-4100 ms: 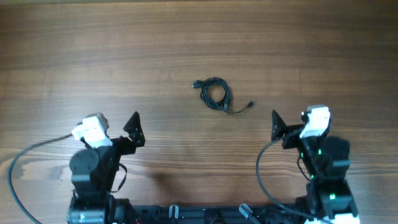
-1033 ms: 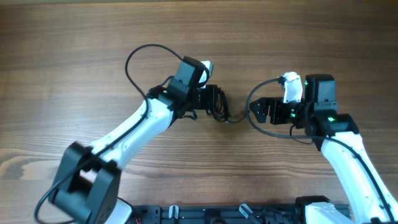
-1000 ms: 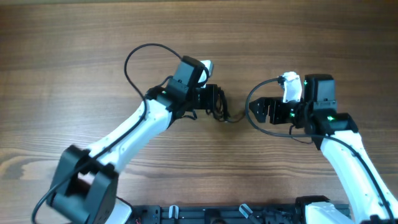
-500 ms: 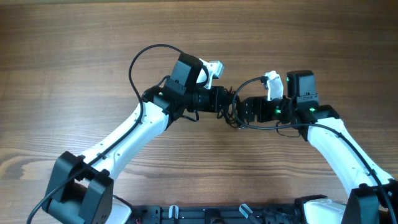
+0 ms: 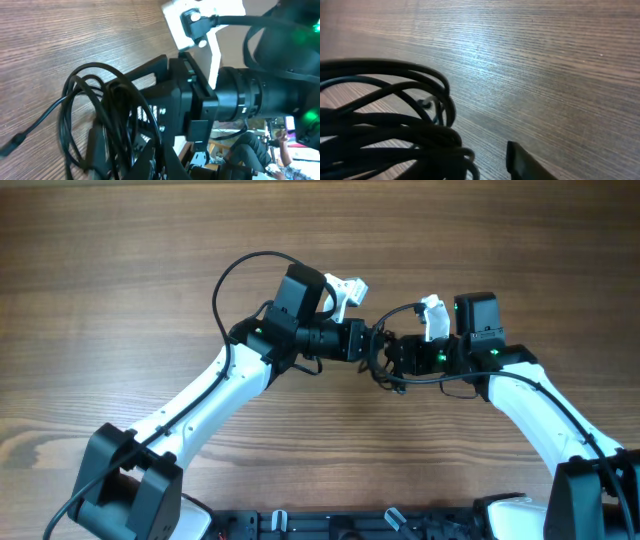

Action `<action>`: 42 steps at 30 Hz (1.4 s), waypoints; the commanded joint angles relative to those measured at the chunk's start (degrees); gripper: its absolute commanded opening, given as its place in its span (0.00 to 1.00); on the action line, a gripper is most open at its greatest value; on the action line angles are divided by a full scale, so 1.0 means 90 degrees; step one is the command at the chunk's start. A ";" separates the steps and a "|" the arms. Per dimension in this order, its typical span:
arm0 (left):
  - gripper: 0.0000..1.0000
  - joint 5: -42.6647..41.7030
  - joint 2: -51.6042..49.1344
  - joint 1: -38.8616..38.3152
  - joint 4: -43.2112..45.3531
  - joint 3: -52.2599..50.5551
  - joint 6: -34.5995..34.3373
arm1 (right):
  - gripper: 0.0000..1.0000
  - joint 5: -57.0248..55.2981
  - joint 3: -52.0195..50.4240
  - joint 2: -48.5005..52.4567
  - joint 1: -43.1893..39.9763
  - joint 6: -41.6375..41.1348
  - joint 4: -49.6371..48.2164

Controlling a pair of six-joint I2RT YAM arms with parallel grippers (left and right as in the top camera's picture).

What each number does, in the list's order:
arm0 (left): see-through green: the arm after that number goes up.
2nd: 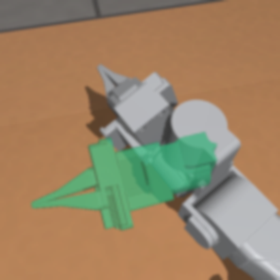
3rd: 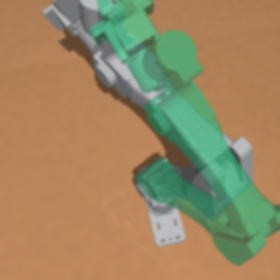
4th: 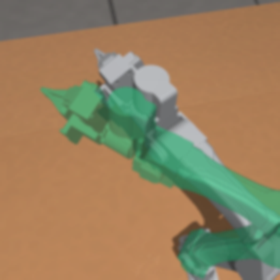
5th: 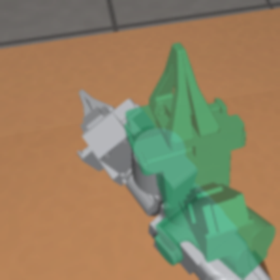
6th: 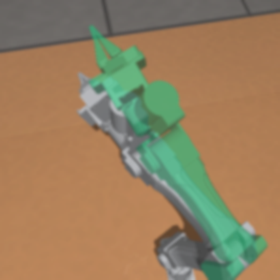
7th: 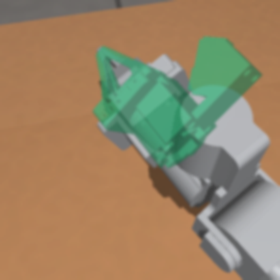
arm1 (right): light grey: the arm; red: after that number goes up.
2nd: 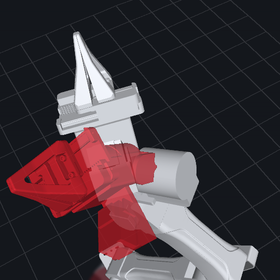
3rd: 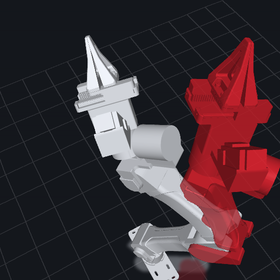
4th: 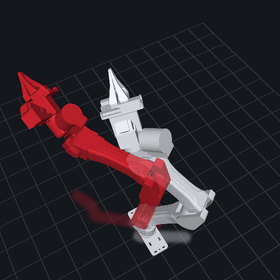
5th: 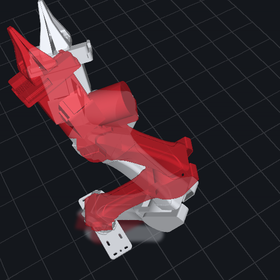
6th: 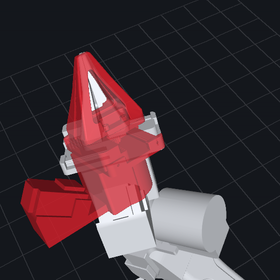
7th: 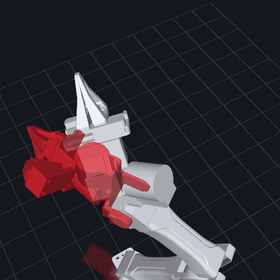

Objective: Untangle cables

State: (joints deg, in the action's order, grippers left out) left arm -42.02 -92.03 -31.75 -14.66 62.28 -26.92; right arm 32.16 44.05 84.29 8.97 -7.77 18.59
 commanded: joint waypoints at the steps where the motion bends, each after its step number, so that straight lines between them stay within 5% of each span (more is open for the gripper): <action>1: 0.04 0.0627 0.0104 0.0138 -0.0364 -0.0002 -0.0039 | 0.34 0.0056 0.0117 0.0100 0.0027 0.0012 0.0010; 6: 0.04 0.2730 0.0092 0.0262 -0.1552 -0.0005 -0.0041 | 0.25 0.0066 0.0117 0.0100 0.0027 0.0010 0.0085; 9: 0.20 0.2771 0.0090 0.0260 -0.1673 -0.0029 -0.0041 | 0.23 0.0160 0.0117 0.0100 0.0027 0.0002 0.0109; 16: 0.22 0.2754 0.0087 0.0265 -0.1724 -0.0039 -0.0036 | 0.34 0.0153 0.0117 0.0100 0.0027 0.0015 0.0187; 18: 0.36 0.3298 0.0087 0.0299 -0.1987 -0.0039 -0.0039 | 0.35 0.0146 0.0117 0.0100 0.0027 0.0015 0.0185; 20: 0.63 0.4235 0.0087 0.0311 -0.2455 -0.0039 -0.0049 | 0.39 0.0102 0.0117 0.0100 0.0027 0.0012 0.0199; 21: 0.66 0.4741 0.0087 0.0311 -0.2684 -0.0039 -0.0066 | 0.40 0.0102 0.0117 0.0100 0.0027 0.0017 0.0202; 23: 0.67 0.5377 0.0087 0.0311 -0.2953 -0.0039 -0.0068 | 0.45 0.0104 0.0117 0.0100 0.0027 0.0015 0.0202; 25: 0.68 0.5802 0.0087 0.0311 -0.3082 -0.0041 -0.0092 | 0.61 0.0109 0.0117 0.0100 0.0027 0.0005 0.0226; 27: 0.72 0.5850 0.0078 0.0362 -0.3072 -0.0051 -0.0087 | 1.00 0.0109 0.0117 0.0100 0.0027 -0.0036 0.0248; 42: 0.64 0.4592 -0.0925 0.0998 -0.2516 -0.0262 -0.0209 | 1.00 0.0104 0.0117 0.0100 0.0024 -0.0488 0.0299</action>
State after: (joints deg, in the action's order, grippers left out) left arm 2.81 -97.38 -22.46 -37.89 60.58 -28.23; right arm 32.16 44.07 84.31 8.97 -11.60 21.21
